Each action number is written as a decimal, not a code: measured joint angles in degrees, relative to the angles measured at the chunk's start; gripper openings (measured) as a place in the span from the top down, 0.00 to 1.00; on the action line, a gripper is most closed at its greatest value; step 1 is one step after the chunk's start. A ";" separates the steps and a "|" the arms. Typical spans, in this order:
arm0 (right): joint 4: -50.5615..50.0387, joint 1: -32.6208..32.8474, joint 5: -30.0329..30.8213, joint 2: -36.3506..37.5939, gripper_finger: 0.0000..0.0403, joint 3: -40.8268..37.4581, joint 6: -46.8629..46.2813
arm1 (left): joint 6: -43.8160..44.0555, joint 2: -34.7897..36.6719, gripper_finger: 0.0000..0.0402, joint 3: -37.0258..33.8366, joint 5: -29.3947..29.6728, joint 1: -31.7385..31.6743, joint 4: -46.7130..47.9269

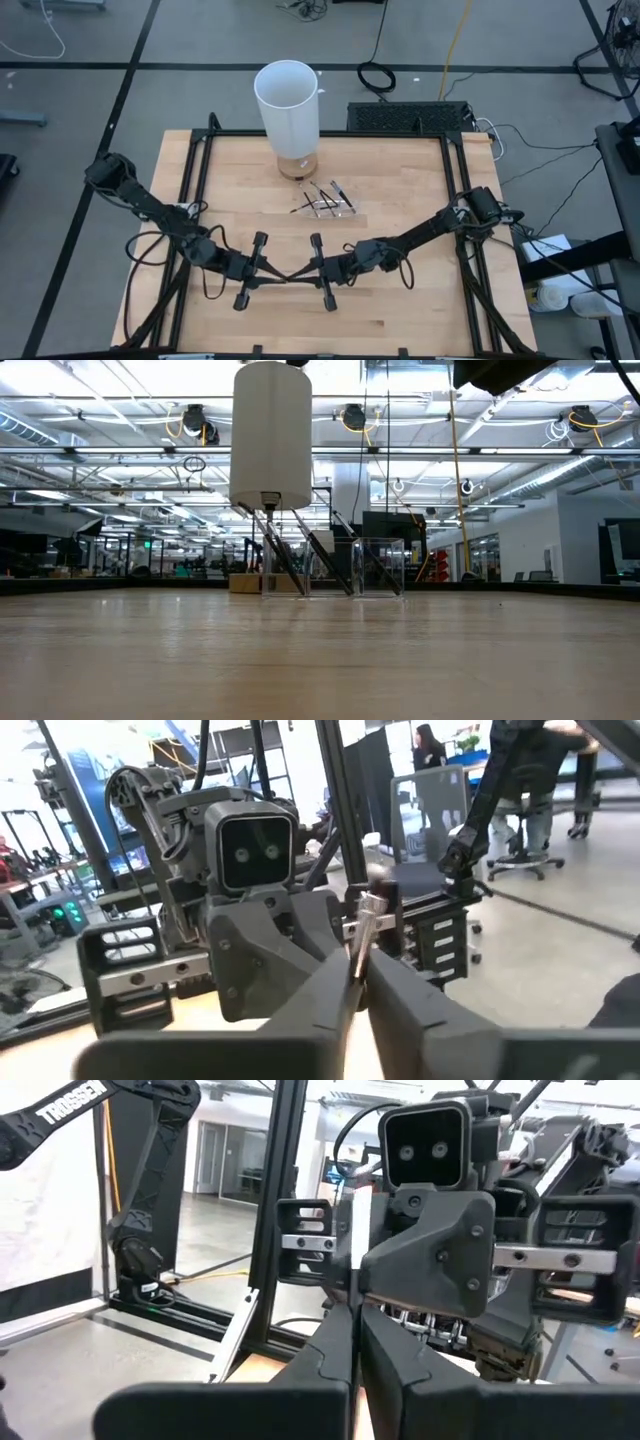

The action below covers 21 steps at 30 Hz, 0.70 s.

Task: Pick & Place Makeup Supplies
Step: Put the makeup brush into the transparent organizer

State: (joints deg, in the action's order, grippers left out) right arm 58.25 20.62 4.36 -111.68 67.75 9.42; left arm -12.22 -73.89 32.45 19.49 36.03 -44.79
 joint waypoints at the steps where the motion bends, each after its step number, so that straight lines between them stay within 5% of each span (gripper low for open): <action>1: -0.07 0.00 0.02 0.00 1.00 0.00 0.01 | -0.24 0.02 0.95 0.00 0.01 0.00 0.23; 13: -2.58 -0.20 2.06 0.04 0.99 0.00 -1.94 | -1.03 0.02 0.98 0.00 1.25 0.00 0.98; 21: -20.30 0.70 15.49 1.16 0.73 -0.24 -4.63 | -0.78 2.07 0.98 0.04 7.16 -4.08 0.61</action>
State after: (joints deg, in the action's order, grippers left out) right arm 37.94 21.33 19.85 -110.51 67.51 4.79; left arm -13.01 -71.82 32.49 26.65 31.95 -44.17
